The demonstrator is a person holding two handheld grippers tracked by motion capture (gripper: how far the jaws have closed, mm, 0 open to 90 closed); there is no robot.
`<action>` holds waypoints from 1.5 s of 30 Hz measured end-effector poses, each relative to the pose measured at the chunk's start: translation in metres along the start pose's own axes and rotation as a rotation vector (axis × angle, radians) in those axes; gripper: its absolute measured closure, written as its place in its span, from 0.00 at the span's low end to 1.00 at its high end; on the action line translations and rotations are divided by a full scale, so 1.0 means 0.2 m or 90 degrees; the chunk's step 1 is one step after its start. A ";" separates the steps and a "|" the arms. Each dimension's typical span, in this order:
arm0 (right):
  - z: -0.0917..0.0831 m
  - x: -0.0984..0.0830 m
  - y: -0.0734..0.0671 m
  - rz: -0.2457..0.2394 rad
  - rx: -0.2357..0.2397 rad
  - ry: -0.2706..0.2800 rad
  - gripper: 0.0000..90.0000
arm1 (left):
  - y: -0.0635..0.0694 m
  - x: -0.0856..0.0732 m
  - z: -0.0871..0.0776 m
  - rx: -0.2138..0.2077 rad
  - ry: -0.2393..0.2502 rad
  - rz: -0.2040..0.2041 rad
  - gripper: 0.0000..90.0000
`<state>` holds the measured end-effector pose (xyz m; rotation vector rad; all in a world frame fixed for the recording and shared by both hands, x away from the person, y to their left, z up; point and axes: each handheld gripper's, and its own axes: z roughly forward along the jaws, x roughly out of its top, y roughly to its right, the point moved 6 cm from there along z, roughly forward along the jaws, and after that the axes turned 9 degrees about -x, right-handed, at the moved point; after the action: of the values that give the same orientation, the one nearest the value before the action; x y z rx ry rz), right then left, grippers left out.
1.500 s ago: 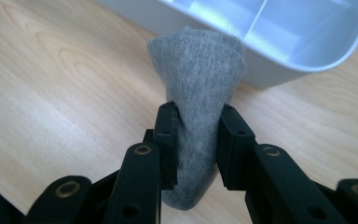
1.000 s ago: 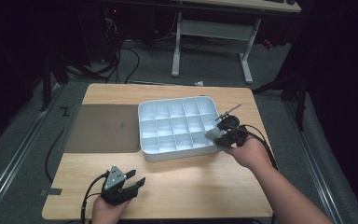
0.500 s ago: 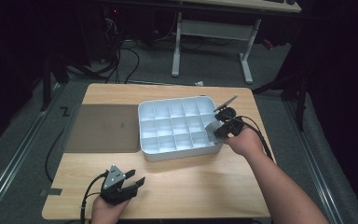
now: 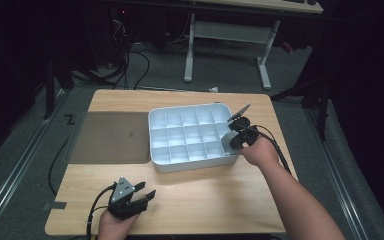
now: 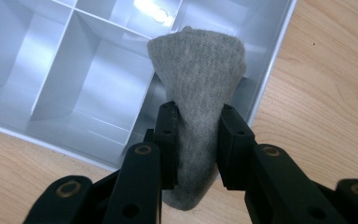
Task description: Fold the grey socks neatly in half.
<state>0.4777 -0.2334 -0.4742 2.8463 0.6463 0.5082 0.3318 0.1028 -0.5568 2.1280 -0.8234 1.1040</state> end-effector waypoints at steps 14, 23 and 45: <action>0.08 0.00 -0.03 -0.013 -0.013 -0.035 0.82 | 0.00 0.00 0.00 0.000 -0.001 0.001 0.54; 0.14 -0.01 -0.06 -0.021 -0.011 -0.045 0.82 | 0.00 0.00 0.00 -0.004 -0.004 0.001 0.54; 0.19 -0.06 -0.13 -0.009 0.028 -0.073 0.75 | 0.01 -0.01 0.01 -0.009 -0.009 0.001 0.54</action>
<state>0.4702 -0.2190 -0.5191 2.8845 0.6638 0.3299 0.3314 0.1003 -0.5594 2.1260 -0.8367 1.0820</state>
